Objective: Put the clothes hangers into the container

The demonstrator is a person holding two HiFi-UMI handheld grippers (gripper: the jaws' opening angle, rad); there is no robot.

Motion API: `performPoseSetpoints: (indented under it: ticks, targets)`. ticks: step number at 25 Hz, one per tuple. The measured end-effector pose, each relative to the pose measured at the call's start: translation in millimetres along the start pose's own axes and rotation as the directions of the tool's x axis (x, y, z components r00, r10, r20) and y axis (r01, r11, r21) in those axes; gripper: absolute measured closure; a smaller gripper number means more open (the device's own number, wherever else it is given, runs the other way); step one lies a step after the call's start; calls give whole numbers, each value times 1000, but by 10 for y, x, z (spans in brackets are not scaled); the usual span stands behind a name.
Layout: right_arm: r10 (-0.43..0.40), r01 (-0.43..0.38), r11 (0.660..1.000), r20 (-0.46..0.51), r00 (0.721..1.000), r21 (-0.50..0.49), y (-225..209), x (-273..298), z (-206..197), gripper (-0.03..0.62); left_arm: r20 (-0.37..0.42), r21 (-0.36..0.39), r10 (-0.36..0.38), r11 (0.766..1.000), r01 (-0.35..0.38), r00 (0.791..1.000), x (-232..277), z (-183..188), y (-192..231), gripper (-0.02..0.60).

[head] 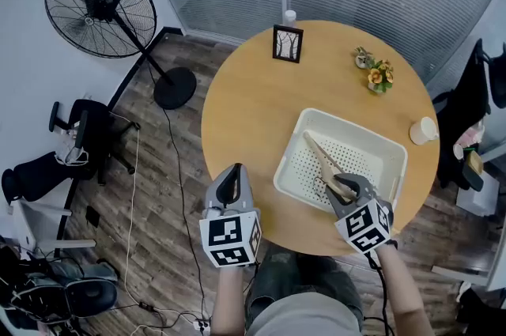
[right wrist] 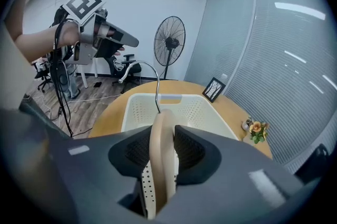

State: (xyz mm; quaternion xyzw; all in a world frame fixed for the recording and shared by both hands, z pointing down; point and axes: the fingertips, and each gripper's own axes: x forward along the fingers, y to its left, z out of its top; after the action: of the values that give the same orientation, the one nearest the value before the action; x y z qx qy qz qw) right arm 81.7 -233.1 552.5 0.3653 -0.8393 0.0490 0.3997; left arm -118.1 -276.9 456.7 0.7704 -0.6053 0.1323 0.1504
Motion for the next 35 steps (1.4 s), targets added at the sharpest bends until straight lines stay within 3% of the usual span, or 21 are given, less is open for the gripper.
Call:
performPoseSetpoints:
  ticks: [5,12,24,31,35]
  targets:
    - [73,-73,996,0,997,56,116,-1,1,438,3,-3,1,1000,-1,1000,-36,-4,14,580]
    - [143,-142,988,-12,990,63,263,23,-28,410,9,-11,12,1000,-12,1000,-92,-11,13,581]
    - [222,-219,972,-30,975,91,514,115,-109,387,6,-31,44,999,-44,999,-211,-82,83,580]
    - [211,-214,963,32,977,162,452,70,-22,390,14,-37,53,998,-52,999,-265,-69,102,581]
    - [134,-149,968,87,987,201,237,-76,92,390,31,-33,46,998,-45,998,-266,0,58,581]
